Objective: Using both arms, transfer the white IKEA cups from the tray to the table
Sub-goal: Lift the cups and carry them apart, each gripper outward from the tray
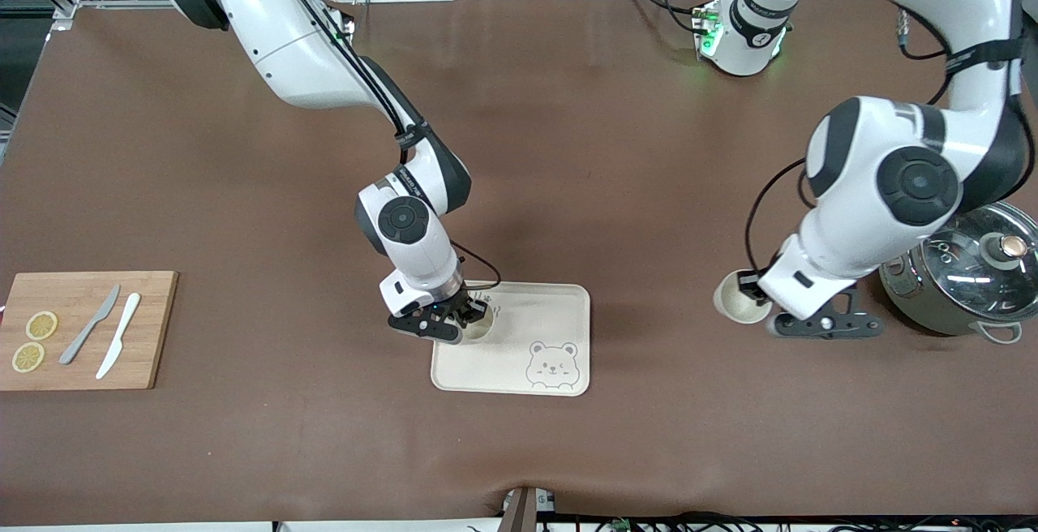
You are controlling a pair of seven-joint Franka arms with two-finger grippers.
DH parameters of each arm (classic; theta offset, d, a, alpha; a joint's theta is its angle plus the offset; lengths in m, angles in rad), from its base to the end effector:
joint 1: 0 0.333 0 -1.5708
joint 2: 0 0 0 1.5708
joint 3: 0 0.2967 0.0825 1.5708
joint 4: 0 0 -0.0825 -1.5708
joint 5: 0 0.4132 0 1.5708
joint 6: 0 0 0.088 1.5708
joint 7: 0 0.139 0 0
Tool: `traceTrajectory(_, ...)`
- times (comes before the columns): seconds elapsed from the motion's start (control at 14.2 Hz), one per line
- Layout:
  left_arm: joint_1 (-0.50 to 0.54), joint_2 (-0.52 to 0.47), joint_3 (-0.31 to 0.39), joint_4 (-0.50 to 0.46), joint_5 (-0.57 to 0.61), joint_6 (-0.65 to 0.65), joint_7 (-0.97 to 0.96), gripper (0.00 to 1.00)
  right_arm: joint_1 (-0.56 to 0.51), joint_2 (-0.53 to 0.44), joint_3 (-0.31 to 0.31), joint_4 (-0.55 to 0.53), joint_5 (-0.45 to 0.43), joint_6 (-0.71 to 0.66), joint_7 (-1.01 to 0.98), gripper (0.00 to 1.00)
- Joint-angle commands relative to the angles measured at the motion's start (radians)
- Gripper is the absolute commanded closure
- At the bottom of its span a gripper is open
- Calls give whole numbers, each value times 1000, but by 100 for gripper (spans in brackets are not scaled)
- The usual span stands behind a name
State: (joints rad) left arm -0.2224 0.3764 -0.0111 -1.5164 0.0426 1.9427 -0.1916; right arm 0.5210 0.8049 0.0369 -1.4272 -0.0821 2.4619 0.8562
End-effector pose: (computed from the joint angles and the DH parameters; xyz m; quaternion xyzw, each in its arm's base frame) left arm 0.6809 -0.1569 0.3917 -0.9991 0.0277 -0.0282 0.0123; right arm 0.6524 0.4000 0.1756 -0.9852 0.1262 -0.0983 0.0620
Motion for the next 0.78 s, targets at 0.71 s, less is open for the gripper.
traceTrajectory(0.71,172,-369,-17,-663,-7,370,184,100,-199,-424,11,-119,117,-491,-320,100)
